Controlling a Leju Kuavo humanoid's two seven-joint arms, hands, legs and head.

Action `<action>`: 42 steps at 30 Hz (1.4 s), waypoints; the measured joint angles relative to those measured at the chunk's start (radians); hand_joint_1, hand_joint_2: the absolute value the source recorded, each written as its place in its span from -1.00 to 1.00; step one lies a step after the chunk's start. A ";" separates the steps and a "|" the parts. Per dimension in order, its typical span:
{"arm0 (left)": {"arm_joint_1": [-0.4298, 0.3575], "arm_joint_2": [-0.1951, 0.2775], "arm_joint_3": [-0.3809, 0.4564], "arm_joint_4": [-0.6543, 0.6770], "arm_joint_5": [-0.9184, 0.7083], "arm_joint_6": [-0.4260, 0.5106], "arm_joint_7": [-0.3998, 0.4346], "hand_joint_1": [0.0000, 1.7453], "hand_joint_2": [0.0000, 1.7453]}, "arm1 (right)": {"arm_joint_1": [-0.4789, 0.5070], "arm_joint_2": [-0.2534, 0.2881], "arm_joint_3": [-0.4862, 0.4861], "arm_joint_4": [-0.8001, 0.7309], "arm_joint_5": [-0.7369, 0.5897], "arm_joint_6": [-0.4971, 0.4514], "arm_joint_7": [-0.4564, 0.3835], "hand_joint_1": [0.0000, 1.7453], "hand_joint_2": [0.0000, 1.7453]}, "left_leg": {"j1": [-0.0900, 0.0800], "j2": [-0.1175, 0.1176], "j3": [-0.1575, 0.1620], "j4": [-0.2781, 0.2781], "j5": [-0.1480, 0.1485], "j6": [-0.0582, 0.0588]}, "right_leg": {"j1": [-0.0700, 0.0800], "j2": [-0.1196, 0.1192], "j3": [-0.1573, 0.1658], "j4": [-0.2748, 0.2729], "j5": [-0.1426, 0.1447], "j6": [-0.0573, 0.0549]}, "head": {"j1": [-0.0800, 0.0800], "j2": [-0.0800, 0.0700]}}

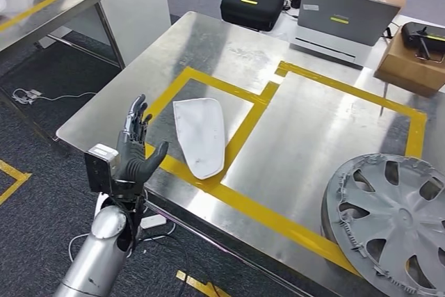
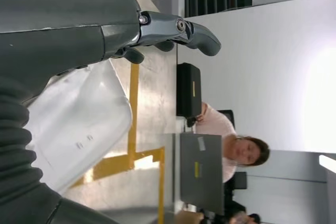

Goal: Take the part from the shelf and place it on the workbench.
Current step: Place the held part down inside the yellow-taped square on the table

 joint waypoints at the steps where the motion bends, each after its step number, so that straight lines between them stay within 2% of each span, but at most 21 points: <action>1: 0.017 -0.007 0.000 -0.024 0.013 -0.001 0.000 -1.00 -1.00 | -0.001 0.001 -0.003 0.000 -0.001 -0.002 0.000 -1.00 -1.00 | -0.002 -0.001 0.000 0.002 -0.002 -0.003 | 0.001 0.000 0.031 -0.058 0.018 -0.003 | -0.001 0.000; 3: 0.040 -0.016 0.000 -0.059 0.030 -0.002 0.000 -1.00 -1.00 | -0.002 0.003 -0.009 0.000 -0.003 -0.005 0.001 -1.00 -1.00 | -0.005 -0.002 -0.002 0.003 -0.002 -0.013 | 0.004 0.002 0.056 -0.102 0.020 -0.008 | -0.002 0.000; 6: 0.067 -0.028 0.000 -0.100 0.079 -0.016 0.001 -1.00 -1.00 | 0.000 0.007 -0.016 0.000 -0.008 -0.012 0.006 -1.00 -1.00 | -0.003 -0.002 -0.004 0.015 -0.013 -0.028 | 0.000 0.003 0.061 -0.107 0.024 -0.020 | -0.003 0.000; 8: 0.089 -0.032 -0.005 -0.129 0.128 -0.044 0.002 -1.00 -1.00 | 0.000 0.010 -0.019 0.000 -0.012 -0.015 0.008 -1.00 -1.00 | 0.000 -0.001 -0.032 0.089 -0.063 -0.039 | -0.004 0.001 0.065 -0.110 0.025 -0.029 | -0.006 0.000; 10: 0.123 -0.033 -0.014 -0.159 0.157 -0.067 -0.014 -1.00 -1.00 | 0.000 0.012 -0.024 0.000 -0.015 -0.016 0.006 -1.00 -1.00 | 0.002 0.000 -0.091 0.225 -0.128 -0.047 | -0.003 0.001 0.065 -0.109 0.024 -0.034 | -0.007 0.000; 11: 0.143 -0.033 -0.020 -0.174 0.151 -0.072 -0.033 -1.00 -1.00 | 0.000 0.013 -0.027 0.000 -0.016 -0.016 0.004 -1.00 -1.00 | 0.002 0.000 -0.113 0.275 -0.144 -0.048 | -0.003 0.001 0.066 -0.109 0.023 -0.034 | -0.007 0.000; 12: 0.160 -0.032 -0.027 -0.187 0.132 -0.075 -0.057 -1.00 -1.00 | 0.001 0.013 -0.030 0.000 -0.015 -0.016 0.001 -1.00 -1.00 | 0.003 0.000 -0.121 0.292 -0.140 -0.048 | -0.003 0.001 0.067 -0.109 0.023 -0.035 | -0.007 0.000; 13: 0.173 -0.030 -0.034 -0.198 0.106 -0.080 -0.082 -1.00 -1.00 | 0.001 0.014 -0.032 0.000 -0.014 -0.015 -0.002 -1.00 -1.00 | 0.003 0.000 -0.109 0.267 -0.117 -0.047 | -0.003 0.001 0.069 -0.109 0.022 -0.034 | -0.007 0.000; 16: 0.195 -0.020 -0.056 -0.223 0.055 -0.106 -0.122 -1.00 -1.00 | 0.000 0.014 -0.036 0.000 -0.011 -0.011 -0.010 -1.00 -1.00 | 0.002 0.001 -0.016 0.072 -0.025 -0.037 | -0.001 0.002 0.074 -0.107 0.016 -0.027 | -0.007 0.000; 18: 0.205 -0.014 -0.064 -0.232 0.049 -0.116 -0.128 -1.00 -1.00 | -0.002 0.014 -0.037 0.000 -0.011 -0.010 -0.013 -1.00 -1.00 | -0.001 0.000 0.011 0.011 -0.015 -0.029 | 0.002 0.001 0.072 -0.105 0.014 -0.017 | -0.006 0.000; 21: 0.213 -0.009 -0.069 -0.239 0.054 -0.125 -0.134 -1.00 -1.00 | -0.002 0.014 -0.038 0.000 -0.010 -0.009 -0.013 -1.00 -1.00 | 0.000 0.000 0.012 0.002 -0.011 -0.013 | 0.001 0.000 0.067 -0.102 0.008 -0.001 | -0.005 0.000; 23: 0.216 -0.009 -0.071 -0.243 0.068 -0.139 -0.138 -1.00 -1.00 | -0.002 0.014 -0.038 0.000 -0.011 -0.010 -0.013 -1.00 -1.00 | 0.004 0.001 0.014 -0.005 -0.007 -0.002 | 0.000 0.000 0.036 -0.038 -0.035 0.006 | 0.000 0.000; 25: 0.227 -0.011 -0.070 -0.245 0.103 -0.177 -0.132 -1.00 -1.00 | -0.001 0.014 -0.039 0.000 -0.013 -0.010 -0.013 -1.00 -1.00 | 0.003 0.003 0.013 -0.006 -0.007 0.003 | 0.000 0.000 -0.025 0.092 -0.098 0.010 | 0.005 0.000; 27: 0.246 -0.012 -0.068 -0.245 0.171 -0.253 -0.106 -1.00 -1.00 | 0.001 0.014 -0.041 0.000 -0.015 -0.010 -0.014 -1.00 -1.00 | 0.001 0.005 0.012 -0.005 -0.007 0.004 | 0.000 0.000 -0.065 0.172 -0.115 0.012 | 0.005 0.000; 28: 0.256 -0.013 -0.066 -0.244 0.210 -0.300 -0.094 -1.00 -1.00 | 0.001 0.014 -0.042 0.000 -0.014 -0.010 -0.015 -1.00 -1.00 | 0.000 0.004 0.013 -0.005 -0.007 0.004 | 0.000 0.000 -0.060 0.158 -0.096 0.011 | 0.006 0.000; 31: 0.273 -0.014 -0.062 -0.242 0.275 -0.433 -0.102 -1.00 -1.00 | 0.000 0.013 -0.044 0.000 -0.007 -0.009 -0.024 -1.00 -1.00 | -0.002 0.001 0.014 -0.003 -0.008 0.001 | 0.002 0.000 0.034 -0.032 -0.002 0.002 | 0.006 0.000; 33: 0.278 -0.017 -0.060 -0.243 0.247 -0.484 -0.140 -1.00 -1.00 | -0.003 0.012 -0.044 0.000 -0.002 -0.005 -0.031 -1.00 -1.00 | -0.005 0.001 0.012 -0.001 -0.008 -0.007 | 0.006 0.002 0.072 -0.104 0.015 -0.005 | 0.005 0.000; 37: 0.284 -0.020 -0.058 -0.247 0.177 -0.511 -0.196 -1.00 -1.00 | -0.002 0.009 -0.044 0.000 -0.001 0.004 -0.035 -1.00 -1.00 | -0.003 0.002 0.006 0.016 -0.021 -0.028 | 0.004 0.002 0.078 -0.115 0.019 -0.023 | 0.003 0.000; 39: 0.286 -0.020 -0.058 -0.250 0.163 -0.516 -0.206 -1.00 -1.00 | -0.004 0.007 -0.044 -0.001 -0.001 0.006 -0.035 -1.00 -1.00 | 0.000 0.002 -0.029 0.101 -0.075 -0.038 | 0.001 -0.001 0.079 -0.118 0.023 -0.033 | 0.000 0.000; 41: 0.291 -0.019 -0.058 -0.250 0.156 -0.521 -0.214 -1.00 -1.00 | -0.004 0.007 -0.044 -0.001 -0.001 0.006 -0.035 -1.00 -1.00 | 0.003 0.002 -0.084 0.230 -0.134 -0.045 | 0.002 -0.002 0.078 -0.118 0.022 -0.036 | -0.002 0.000; 42: 0.294 -0.019 -0.058 -0.250 0.154 -0.524 -0.218 -1.00 -1.00 | -0.004 0.007 -0.045 -0.001 -0.001 0.006 -0.035 -1.00 -1.00 | 0.003 0.002 -0.100 0.270 -0.144 -0.046 | 0.002 -0.003 0.078 -0.117 0.022 -0.036 | -0.002 0.000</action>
